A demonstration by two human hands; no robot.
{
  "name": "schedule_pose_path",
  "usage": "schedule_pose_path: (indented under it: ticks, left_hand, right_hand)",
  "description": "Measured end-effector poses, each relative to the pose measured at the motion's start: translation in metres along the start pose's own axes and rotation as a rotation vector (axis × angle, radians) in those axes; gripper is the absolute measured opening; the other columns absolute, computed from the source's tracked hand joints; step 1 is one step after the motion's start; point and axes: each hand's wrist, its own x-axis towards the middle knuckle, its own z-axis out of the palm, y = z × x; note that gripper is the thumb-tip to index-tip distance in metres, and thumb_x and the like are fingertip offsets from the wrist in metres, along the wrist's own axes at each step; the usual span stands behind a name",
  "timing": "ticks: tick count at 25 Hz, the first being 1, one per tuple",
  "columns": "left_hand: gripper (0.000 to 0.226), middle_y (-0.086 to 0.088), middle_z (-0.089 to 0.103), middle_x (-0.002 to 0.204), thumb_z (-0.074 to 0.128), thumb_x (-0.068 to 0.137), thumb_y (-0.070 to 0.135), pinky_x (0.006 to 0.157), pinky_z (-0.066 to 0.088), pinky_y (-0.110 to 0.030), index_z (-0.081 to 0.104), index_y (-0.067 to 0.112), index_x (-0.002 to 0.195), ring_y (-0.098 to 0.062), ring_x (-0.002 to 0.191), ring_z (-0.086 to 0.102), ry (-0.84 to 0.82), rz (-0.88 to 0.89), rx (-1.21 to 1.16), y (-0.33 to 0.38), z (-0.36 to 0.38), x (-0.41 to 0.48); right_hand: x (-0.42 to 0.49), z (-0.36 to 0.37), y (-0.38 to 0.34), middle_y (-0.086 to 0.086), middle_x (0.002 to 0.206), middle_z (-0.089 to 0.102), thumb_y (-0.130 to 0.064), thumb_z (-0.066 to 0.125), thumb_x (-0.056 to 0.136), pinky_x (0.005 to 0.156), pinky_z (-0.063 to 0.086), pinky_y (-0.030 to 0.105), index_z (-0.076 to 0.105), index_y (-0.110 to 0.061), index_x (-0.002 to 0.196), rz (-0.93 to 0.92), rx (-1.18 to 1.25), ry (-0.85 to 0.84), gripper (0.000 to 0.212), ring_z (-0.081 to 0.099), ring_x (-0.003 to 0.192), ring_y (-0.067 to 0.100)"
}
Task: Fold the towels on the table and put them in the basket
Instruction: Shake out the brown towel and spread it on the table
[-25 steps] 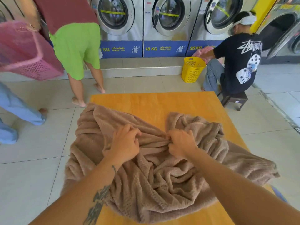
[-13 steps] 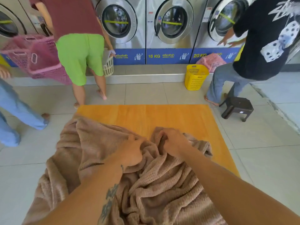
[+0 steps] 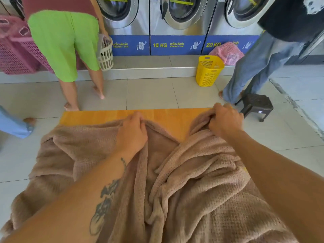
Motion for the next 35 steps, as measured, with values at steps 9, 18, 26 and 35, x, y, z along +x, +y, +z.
schedule_pose_path:
  ticks: [9,18,26,35]
  left_hand:
    - [0.049,0.0,0.035,0.127,0.048,0.097,0.027,0.102,0.035,-0.042,0.041,0.033,0.145,-0.023,0.12,0.034,-0.317,0.274,0.254,0.015,0.03,0.016]
    - [0.004,0.004,0.048,0.097,0.054,0.095,0.025,0.079,0.043,-0.039,0.056,0.024,0.092,-0.021,0.094,0.047,-0.029,0.024,-0.003,0.033,0.054,0.043]
    - [0.012,0.004,0.047,0.094,0.05,0.087,0.015,0.084,0.034,-0.041,0.045,0.024,0.092,-0.023,0.094,0.04,-0.04,0.015,0.168,0.026,0.048,0.04]
    - [0.015,0.0,0.048,0.084,0.053,0.088,0.011,0.074,0.038,-0.043,0.045,0.02,0.079,-0.025,0.084,0.042,0.144,0.017,0.139,0.013,0.025,0.051]
  right_hand:
    - [-0.014,0.032,-0.036,0.011,0.136,0.045,-0.025,0.048,0.087,0.101,0.043,0.053,0.051,-0.024,0.134,-0.193,0.181,-0.371,0.047,0.039,0.128,0.038]
    - [-0.017,0.006,0.002,0.004,0.097,0.058,-0.011,0.051,0.082,0.066,0.042,0.036,0.057,-0.017,0.091,-0.065,0.021,-0.26,0.012,0.058,0.09,0.031]
    - [0.017,0.019,-0.007,0.005,0.116,0.064,-0.016,0.049,0.085,0.075,0.05,0.039,0.056,-0.027,0.123,-0.034,0.223,-0.381,0.04,0.061,0.097,0.03]
    - [0.045,-0.01,-0.005,0.008,0.084,0.056,-0.023,0.05,0.088,0.069,0.045,0.039,0.057,-0.015,0.102,0.087,0.261,0.046,0.017,0.052,0.08,0.033]
